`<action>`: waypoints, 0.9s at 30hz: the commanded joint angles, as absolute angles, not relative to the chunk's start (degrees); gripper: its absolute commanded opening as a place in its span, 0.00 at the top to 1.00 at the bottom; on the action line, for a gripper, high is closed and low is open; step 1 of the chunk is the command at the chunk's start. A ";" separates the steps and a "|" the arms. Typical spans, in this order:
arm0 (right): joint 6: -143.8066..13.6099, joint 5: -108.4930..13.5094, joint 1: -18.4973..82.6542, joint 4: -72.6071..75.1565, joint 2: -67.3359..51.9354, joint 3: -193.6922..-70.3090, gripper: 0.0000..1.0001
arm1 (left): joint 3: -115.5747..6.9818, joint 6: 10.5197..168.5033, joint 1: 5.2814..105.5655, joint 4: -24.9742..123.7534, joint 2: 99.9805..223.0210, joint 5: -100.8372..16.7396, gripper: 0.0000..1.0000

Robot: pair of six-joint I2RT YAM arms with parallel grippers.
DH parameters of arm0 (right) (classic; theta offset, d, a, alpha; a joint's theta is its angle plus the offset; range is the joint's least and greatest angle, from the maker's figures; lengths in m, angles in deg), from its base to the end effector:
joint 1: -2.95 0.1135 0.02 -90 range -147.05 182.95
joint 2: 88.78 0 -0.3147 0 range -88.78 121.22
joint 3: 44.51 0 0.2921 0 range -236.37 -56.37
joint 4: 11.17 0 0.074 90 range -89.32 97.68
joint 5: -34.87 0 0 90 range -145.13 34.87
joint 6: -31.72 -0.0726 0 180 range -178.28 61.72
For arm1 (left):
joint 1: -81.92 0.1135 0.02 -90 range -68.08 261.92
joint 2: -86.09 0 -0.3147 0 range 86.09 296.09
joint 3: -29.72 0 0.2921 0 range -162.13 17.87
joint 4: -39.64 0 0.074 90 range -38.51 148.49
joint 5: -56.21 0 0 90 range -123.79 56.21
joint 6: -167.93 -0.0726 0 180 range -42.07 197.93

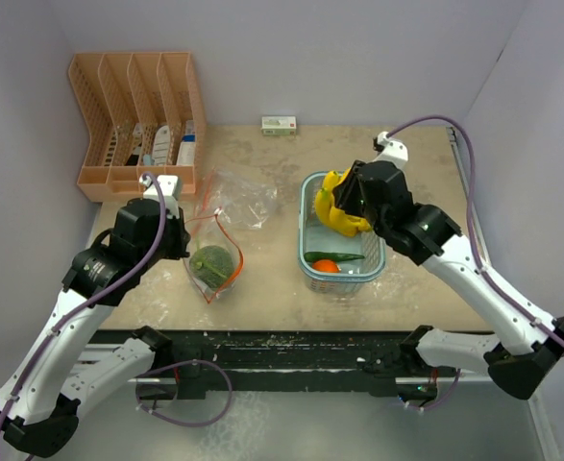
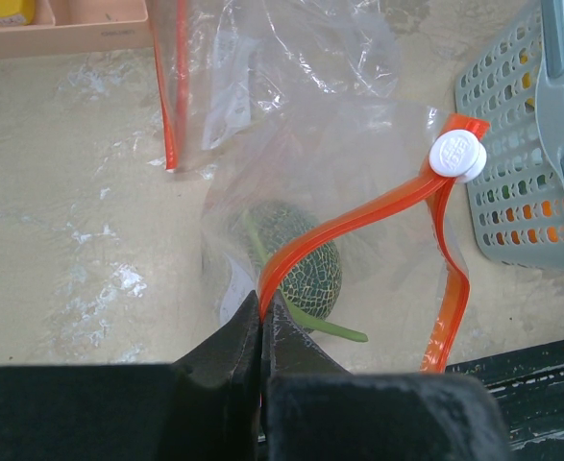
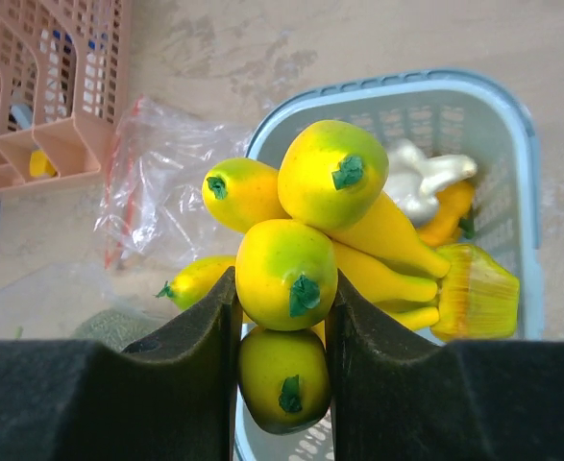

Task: Place the food in the zip-top bag and seal the zipper
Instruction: Pick up the fake fruit from the bin, then place the fake fruit at the center of the board.

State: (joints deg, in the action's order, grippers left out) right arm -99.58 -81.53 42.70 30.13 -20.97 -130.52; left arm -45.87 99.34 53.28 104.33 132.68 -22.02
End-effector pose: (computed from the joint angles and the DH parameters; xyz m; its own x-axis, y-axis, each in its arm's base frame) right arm 0.2563 0.1712 0.4416 -0.3971 0.4386 -0.8062 0.0050 0.8794 0.4760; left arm 0.1625 -0.0719 0.3991 -0.5949 -0.0823 -0.7996 0.1146 0.9759 -0.1857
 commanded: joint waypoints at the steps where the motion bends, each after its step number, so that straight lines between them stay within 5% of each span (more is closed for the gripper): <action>1: -97.82 -88.74 42.84 32.58 -25.48 -133.35 1.00 | -46.65 98.89 53.18 102.48 131.64 -21.83 1.00; 15: -101.90 -116.35 40.20 41.97 -32.48 -131.48 1.00 | -46.77 99.21 53.18 103.00 131.24 -22.38 1.00; 27: -100.35 -104.76 23.83 32.68 -23.51 -117.96 1.00 | -47.35 99.25 53.18 103.01 131.11 -23.34 1.00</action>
State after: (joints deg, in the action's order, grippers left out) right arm -101.88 -109.87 27.92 39.77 -23.77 -121.29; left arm -45.87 99.36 53.28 104.77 131.94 -22.91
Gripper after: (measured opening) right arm 0.352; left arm 0.006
